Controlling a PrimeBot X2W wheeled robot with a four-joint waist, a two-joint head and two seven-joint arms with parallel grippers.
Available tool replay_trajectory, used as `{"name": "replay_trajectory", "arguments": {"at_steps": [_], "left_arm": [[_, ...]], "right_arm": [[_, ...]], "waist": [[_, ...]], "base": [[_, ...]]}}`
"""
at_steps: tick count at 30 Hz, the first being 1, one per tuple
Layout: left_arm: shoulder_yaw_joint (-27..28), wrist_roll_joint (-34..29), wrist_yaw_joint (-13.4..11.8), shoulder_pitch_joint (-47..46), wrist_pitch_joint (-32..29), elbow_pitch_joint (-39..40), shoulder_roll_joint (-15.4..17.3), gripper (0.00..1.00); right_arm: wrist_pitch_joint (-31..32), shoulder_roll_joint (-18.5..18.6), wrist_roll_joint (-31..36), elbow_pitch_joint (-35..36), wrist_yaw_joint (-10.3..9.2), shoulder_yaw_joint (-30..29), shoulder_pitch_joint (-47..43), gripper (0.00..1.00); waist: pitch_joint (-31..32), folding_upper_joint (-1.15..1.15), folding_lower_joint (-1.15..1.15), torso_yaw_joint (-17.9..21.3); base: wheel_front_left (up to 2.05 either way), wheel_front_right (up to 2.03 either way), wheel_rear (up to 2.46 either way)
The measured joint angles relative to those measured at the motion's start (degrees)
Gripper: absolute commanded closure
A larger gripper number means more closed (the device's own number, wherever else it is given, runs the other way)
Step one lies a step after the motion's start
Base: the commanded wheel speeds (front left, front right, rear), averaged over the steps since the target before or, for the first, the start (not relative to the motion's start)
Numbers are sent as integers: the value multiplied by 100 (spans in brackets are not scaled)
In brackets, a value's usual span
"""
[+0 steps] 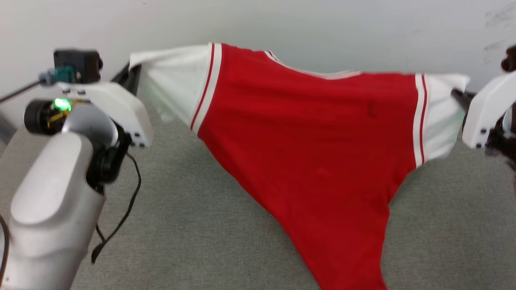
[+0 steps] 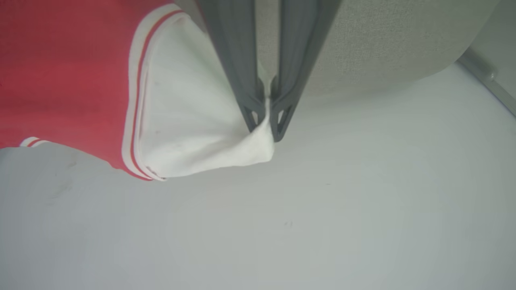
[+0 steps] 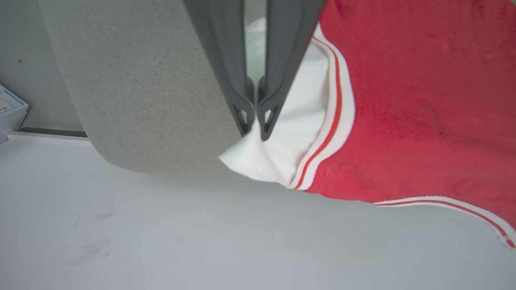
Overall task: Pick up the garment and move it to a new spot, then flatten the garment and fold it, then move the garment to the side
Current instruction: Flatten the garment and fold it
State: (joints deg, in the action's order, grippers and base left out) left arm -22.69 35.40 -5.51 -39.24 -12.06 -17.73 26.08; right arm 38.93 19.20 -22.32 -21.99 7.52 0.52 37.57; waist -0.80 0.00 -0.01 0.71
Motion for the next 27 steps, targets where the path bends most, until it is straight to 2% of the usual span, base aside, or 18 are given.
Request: {"name": "replay_trajectory", "arguments": {"at_steps": [7, 12, 17, 21, 27], "left_arm": [[75, -138, 201, -1385, 374, -931, -191, 100], [202, -225, 271, -2512, 783, -1502, -316, 100], [327, -352, 393, -3705, 1210, -1957, -283, 100], [391, -499, 492, -4576, 1490, -2140, -110, 100], [458, -547, 604, -5465, 1735, -2417, -42, 100]], "right_arm": [[-639, 93, -20, -500, 0, 398, 1276, 100], [-1235, 85, 101, -823, -1, 430, 2368, 100], [-1738, 24, 287, -1091, -1, 354, 3465, 100], [-2141, -71, 318, -1244, 0, 341, 4257, 100], [-2653, -94, 347, -1582, 0, 415, 5203, 100]], "waist": [[-288, 0, 0, 60], [-727, 0, 0, 93], [-1288, 0, 1, 132], [-1767, 0, 1, 194], [-2511, 0, 2, 308]], "base": [[0, 0, 0], [0, 0, 0], [0, 0, 0], [0, 0, 0], [0, 0, 0]]}}
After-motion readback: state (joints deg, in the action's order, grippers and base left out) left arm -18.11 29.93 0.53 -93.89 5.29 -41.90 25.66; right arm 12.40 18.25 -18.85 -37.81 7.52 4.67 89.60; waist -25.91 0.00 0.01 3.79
